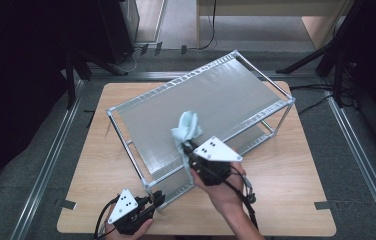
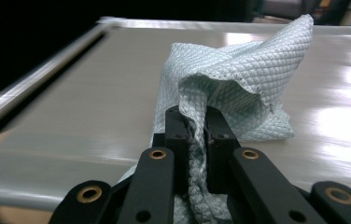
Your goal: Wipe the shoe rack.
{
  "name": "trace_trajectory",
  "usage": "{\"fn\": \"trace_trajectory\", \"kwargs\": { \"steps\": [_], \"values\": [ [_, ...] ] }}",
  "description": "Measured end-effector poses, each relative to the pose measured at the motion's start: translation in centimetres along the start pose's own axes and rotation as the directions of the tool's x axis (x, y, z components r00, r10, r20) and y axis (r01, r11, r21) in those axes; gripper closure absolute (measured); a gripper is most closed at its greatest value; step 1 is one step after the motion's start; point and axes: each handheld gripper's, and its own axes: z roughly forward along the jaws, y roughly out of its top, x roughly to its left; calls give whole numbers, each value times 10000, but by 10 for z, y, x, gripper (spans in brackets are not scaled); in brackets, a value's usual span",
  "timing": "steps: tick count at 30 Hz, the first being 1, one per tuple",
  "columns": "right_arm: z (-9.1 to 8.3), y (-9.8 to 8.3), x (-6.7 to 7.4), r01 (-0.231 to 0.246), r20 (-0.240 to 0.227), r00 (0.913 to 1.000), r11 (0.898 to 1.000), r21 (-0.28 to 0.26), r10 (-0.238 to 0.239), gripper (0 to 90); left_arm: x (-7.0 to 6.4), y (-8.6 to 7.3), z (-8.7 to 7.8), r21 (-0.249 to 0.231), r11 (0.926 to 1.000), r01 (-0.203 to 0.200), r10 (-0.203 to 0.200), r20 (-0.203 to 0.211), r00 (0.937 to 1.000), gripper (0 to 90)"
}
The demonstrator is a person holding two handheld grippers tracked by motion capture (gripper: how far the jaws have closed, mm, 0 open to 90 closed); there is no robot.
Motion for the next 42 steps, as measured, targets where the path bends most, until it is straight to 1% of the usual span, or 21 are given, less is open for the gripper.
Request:
{"fn": "trace_trajectory", "kwargs": {
  "steps": [1, 3, 5, 6, 8, 11, 14, 15, 17, 20, 24, 26, 27, 28, 30, 33, 37, 38, 39, 40, 42],
  "values": [
    [0, 0, 8, 125, -308, 9994, 9999, 9, -125, 826, 0, 0, 0, 10, 10000, -8, 8, 32, 10000, 782],
    [0, 1, 22, 403, -540, 9977, 9992, -11, -403, 826, -1, 0, -1, 7, 10000, -49, 49, 24, 10000, 783],
    [0, 1, 26, 739, -439, 9963, 9973, -15, -739, 826, -1, -1, -1, 38, 10000, -71, 71, 67, 10000, 784],
    [0, 0, 22, 678, -427, 9968, 9977, -51, -679, 826, -1, -1, -1, 44, 10000, -83, 83, 89, 9999, 784],
    [0, -1, 11, 490, -192, 9986, 9988, -98, -492, 826, -1, -1, -2, 52, 9999, -116, 115, 101, 9999, 784],
    [-2, -4, -19, -92, 384, 9992, 9998, -153, 97, 826, 0, -2, -4, 66, 9998, -181, 180, 146, 9997, 785],
    [-9, -6, -53, -346, 1294, 9909, 9991, -226, 372, 826, 2, -3, -6, 49, 9998, -190, 189, 166, 9997, 785],
    [-11, -7, -61, -466, 1433, 9884, 9986, -254, 498, 826, 2, -3, -7, 49, 9998, -181, 180, 178, 9997, 785],
    [-16, -8, -82, -669, 1935, 9784, 9972, -328, 720, 826, 2, -3, -7, 37, 9998, -181, 180, 195, 9996, 785],
    [-25, -10, -112, -1026, 2642, 9580, 9936, -463, 1112, 825, 3, -3, -8, 39, 9999, -169, 168, 163, 9997, 785],
    [-31, -13, -140, -1390, 3299, 9307, 9871, -795, 1576, 822, 3, -3, -8, 40, 9998, -181, 181, 145, 9997, 785],
    [-32, -14, -147, -1602, 3362, 9241, 9828, -913, 1819, 823, 3, -3, -9, 39, 9999, -167, 166, 147, 9998, 785],
    [-32, -13, -147, -1671, 3354, 9230, 9817, -918, 1885, 824, 3, -4, -9, 35, 9999, -137, 136, 157, 9998, 785],
    [-31, -13, -144, -1568, 3420, 9230, 9840, -842, 1764, 825, 4, -4, -9, 26, 9999, -114, 113, 159, 9998, 785],
    [-29, -12, -134, -1506, 3106, 9359, 9858, -738, 1662, 825, 4, -4, -9, 9, 10000, -85, 85, 158, 9998, 784],
    [-24, -11, -112, -1240, 2702, 9532, 9905, -592, 1355, 825, 3, -4, -8, -16, 10000, -22, 22, 135, 9999, 783],
    [-15, -10, -74, -1002, 1928, 9754, 9940, -436, 1068, 825, 1, -4, -6, 20, 10000, -65, 64, 163, 9998, 782],
    [-12, -9, -61, -823, 1679, 9819, 9960, -349, 870, 825, 0, -4, -5, -3, 10000, -52, 52, 185, 9998, 782],
    [-10, -9, -53, -676, 1548, 9854, 9972, -305, 715, 825, -1, -3, -5, -13, 10000, -59, 59, 209, 9998, 782],
    [-8, -8, -41, -559, 1217, 9908, 9981, -259, 587, 825, -1, -3, -4, -16, 10000, -55, 56, 234, 9997, 782],
    [-5, -7, -24, -446, 814, 9956, 9988, -186, 459, 825, -2, -3, -3, -5, 10000, -41, 41, 266, 9996, 781]
  ]
}}
